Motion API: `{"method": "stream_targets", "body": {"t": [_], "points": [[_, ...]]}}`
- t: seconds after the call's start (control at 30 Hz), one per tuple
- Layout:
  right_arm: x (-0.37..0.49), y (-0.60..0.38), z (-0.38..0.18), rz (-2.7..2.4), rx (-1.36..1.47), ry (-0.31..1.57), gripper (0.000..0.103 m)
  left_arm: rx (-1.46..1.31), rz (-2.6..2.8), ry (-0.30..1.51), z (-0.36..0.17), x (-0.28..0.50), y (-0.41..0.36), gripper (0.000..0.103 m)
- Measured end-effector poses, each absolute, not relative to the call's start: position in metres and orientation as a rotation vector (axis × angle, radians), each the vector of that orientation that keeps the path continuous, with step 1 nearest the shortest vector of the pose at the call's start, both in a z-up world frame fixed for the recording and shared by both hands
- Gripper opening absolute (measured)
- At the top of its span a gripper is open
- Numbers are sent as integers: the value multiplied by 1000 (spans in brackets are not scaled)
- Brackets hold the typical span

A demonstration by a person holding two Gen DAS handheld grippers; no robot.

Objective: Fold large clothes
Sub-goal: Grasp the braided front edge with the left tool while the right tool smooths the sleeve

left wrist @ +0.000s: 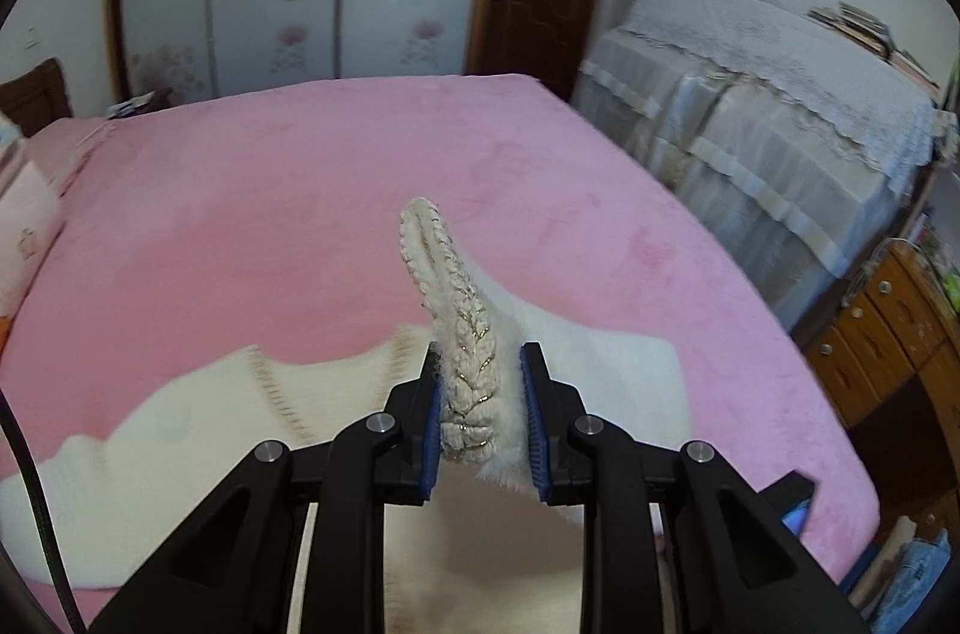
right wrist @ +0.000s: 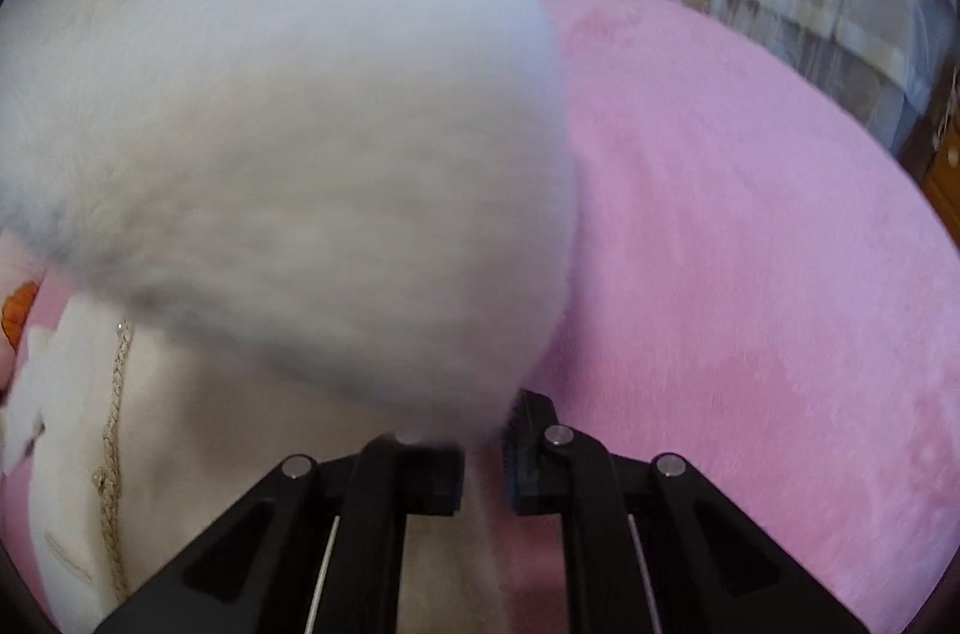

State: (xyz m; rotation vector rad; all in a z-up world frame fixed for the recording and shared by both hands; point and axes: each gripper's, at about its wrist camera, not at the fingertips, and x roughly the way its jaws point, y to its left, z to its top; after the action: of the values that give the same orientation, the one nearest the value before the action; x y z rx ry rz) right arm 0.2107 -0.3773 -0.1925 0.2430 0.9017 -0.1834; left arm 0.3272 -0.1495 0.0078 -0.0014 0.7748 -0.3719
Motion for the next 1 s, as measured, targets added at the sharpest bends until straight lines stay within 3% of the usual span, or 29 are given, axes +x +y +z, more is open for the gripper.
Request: {"method": "stream_targets", "body": {"t": [0.17,0.3,0.43,0.47,0.53,0.63,0.87,1.0], "points": [[213,-341,-182,-158,55,895,17,16,-249,867,-52,337,-80,21],[209,-308,-185,-130,-77,927,40,20,-211,1009,-130,346,-45,22],[202,-288,-189,-112,-183,960,47,45,-176,1168,-200,347,-25,24],[198,-287,-190,-99,-190,970,50,53,-170,1182,-207,345,-22,30],[195,-286,-190,-72,-195,992,51,41,-188,1202,-213,341,-13,39],[188,-295,-185,-28,-173,1020,51,-13,-202,1205,-204,336,-5,61],[191,-325,-159,51,-29,1031,52,-97,-210,1222,-192,362,23,62],[207,-344,-150,50,91,1028,61,-115,-229,1240,-208,384,12,62]]}}
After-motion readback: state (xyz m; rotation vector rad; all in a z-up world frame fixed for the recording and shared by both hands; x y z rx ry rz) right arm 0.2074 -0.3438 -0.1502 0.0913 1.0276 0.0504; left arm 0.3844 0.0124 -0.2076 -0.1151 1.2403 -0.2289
